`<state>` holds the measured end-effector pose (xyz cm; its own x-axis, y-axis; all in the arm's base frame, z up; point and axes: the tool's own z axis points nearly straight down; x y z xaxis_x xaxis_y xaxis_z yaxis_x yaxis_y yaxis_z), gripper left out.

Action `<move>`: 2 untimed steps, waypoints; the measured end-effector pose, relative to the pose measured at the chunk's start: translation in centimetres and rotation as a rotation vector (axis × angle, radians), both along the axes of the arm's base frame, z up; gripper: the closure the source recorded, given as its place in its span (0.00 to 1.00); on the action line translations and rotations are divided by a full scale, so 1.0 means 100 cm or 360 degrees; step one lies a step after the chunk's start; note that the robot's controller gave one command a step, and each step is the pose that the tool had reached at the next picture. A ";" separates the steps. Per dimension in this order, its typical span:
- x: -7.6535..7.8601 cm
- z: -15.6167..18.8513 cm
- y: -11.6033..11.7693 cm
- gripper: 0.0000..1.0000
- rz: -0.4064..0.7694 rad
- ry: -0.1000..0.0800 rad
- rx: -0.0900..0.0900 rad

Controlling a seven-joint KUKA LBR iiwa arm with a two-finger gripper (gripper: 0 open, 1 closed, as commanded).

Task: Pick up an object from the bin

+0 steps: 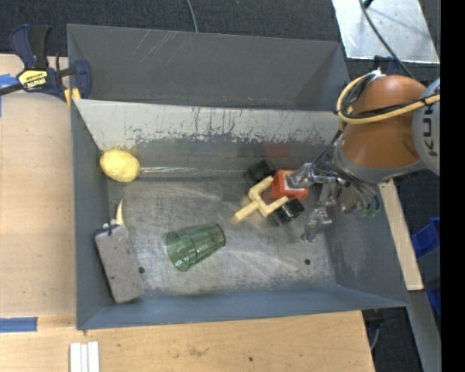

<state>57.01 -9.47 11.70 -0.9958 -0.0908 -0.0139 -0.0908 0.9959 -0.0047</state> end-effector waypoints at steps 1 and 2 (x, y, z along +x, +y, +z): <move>0.010 -0.008 0.019 0.00 0.0205 -0.0031 0.0004; 0.006 -0.004 0.037 0.00 0.0141 0.0015 0.0003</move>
Offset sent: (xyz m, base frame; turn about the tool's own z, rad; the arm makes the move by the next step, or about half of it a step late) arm 0.0084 0.0516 0.0037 -0.1771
